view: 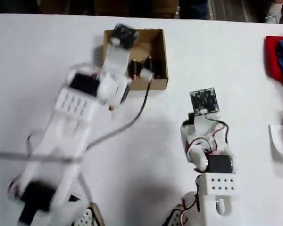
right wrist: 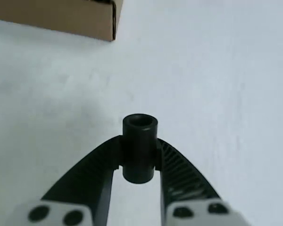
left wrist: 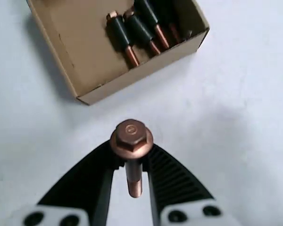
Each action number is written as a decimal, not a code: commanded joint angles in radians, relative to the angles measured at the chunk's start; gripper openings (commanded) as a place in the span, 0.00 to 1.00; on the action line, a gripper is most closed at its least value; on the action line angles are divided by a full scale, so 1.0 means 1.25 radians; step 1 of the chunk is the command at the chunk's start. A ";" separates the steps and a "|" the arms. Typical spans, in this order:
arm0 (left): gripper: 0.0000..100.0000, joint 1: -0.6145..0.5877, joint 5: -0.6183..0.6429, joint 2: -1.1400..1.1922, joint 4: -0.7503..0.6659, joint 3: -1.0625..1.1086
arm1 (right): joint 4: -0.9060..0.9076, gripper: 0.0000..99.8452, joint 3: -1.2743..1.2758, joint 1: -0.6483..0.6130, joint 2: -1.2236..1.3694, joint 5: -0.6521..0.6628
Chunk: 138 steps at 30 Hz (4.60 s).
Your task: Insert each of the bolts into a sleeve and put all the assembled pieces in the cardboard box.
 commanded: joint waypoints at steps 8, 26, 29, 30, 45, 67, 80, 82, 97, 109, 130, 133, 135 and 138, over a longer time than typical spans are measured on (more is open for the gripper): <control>0.03 0.014 0.010 -0.423 -0.546 0.458 | -0.422 0.02 0.001 -0.175 0.238 -0.223; 0.03 0.142 0.344 -0.166 -0.286 0.078 | -0.532 0.02 0.014 -0.250 0.285 -0.228; 0.03 0.155 0.345 -0.166 -0.323 0.085 | -0.657 0.02 0.069 -0.250 0.284 -0.230; 0.03 0.155 0.345 -0.166 -0.329 0.091 | -0.716 0.02 0.097 -0.250 0.284 -0.230; 0.03 0.145 0.338 -0.164 -0.401 0.101 | -0.962 0.02 0.223 -0.309 0.284 -0.228; 0.03 0.130 0.206 -0.090 -0.448 0.117 | -0.957 0.02 0.303 -0.320 0.091 -0.161; 0.03 0.136 0.205 -0.091 -0.409 0.110 | -0.957 0.02 0.303 -0.269 0.094 -0.164; 0.03 0.147 0.203 -0.091 -0.389 0.110 | -0.957 0.02 0.303 -0.269 0.094 -0.164; 0.03 0.182 0.201 -0.090 -0.362 0.019 | -0.937 0.02 0.307 -0.268 0.095 -0.166; 0.03 0.187 0.203 -0.086 -0.306 0.015 | -0.922 0.02 0.306 -0.268 0.095 -0.166; 0.03 0.188 0.203 -0.090 -0.306 0.093 | -0.927 0.02 0.301 -0.225 0.094 -0.167; 0.03 0.188 0.203 -0.090 -0.306 0.093 | -0.927 0.02 0.301 -0.217 0.094 -0.167; 0.03 0.188 0.203 -0.090 -0.306 0.093 | -0.927 0.02 0.301 -0.220 0.094 -0.167; 0.03 0.189 0.205 -0.085 -0.306 0.093 | -0.927 0.02 0.301 -0.220 0.094 -0.167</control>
